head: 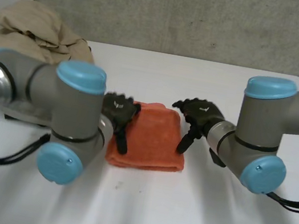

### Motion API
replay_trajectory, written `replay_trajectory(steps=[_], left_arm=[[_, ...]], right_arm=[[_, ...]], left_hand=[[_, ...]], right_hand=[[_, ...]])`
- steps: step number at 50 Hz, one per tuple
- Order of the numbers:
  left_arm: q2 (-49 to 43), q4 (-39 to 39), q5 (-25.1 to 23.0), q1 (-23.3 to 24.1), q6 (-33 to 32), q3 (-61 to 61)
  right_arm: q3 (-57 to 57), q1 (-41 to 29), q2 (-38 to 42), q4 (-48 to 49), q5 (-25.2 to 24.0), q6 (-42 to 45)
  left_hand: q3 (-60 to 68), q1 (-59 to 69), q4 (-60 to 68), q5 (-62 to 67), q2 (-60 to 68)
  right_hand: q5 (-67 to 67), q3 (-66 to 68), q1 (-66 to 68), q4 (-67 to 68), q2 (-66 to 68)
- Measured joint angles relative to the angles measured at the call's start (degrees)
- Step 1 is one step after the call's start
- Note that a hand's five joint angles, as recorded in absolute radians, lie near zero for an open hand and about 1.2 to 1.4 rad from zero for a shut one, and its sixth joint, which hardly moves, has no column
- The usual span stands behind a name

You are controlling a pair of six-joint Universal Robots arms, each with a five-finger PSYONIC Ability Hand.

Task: Fold the laundry.

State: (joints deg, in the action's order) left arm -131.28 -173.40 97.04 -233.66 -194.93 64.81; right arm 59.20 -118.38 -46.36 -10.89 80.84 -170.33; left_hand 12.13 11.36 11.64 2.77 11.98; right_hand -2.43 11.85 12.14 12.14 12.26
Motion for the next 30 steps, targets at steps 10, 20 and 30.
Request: replay_trajectory(steps=[10,20,30], left_arm=[[8.9,-2.2,-14.3,-3.2,0.1,-2.8],[10.1,-0.2,-36.3,-4.5,2.0,-7.1],[9.9,1.7,-41.0,-4.0,3.5,-7.1]], right_arm=[[16.2,0.7,-10.7,8.9,4.8,-1.0],[26.1,0.1,-11.3,13.3,3.2,-6.5],[23.5,-0.3,-4.7,17.7,-1.1,-11.7]], left_hand=[[0.0,0.0,0.0,0.0,0.0],[0.0,0.0,0.0,0.0,0.0],[0.0,0.0,0.0,0.0,0.0]], right_hand=[[0.0,0.0,0.0,0.0,0.0],[0.0,0.0,0.0,0.0,0.0],[-1.2,1.3,0.2,1.2,0.6]])
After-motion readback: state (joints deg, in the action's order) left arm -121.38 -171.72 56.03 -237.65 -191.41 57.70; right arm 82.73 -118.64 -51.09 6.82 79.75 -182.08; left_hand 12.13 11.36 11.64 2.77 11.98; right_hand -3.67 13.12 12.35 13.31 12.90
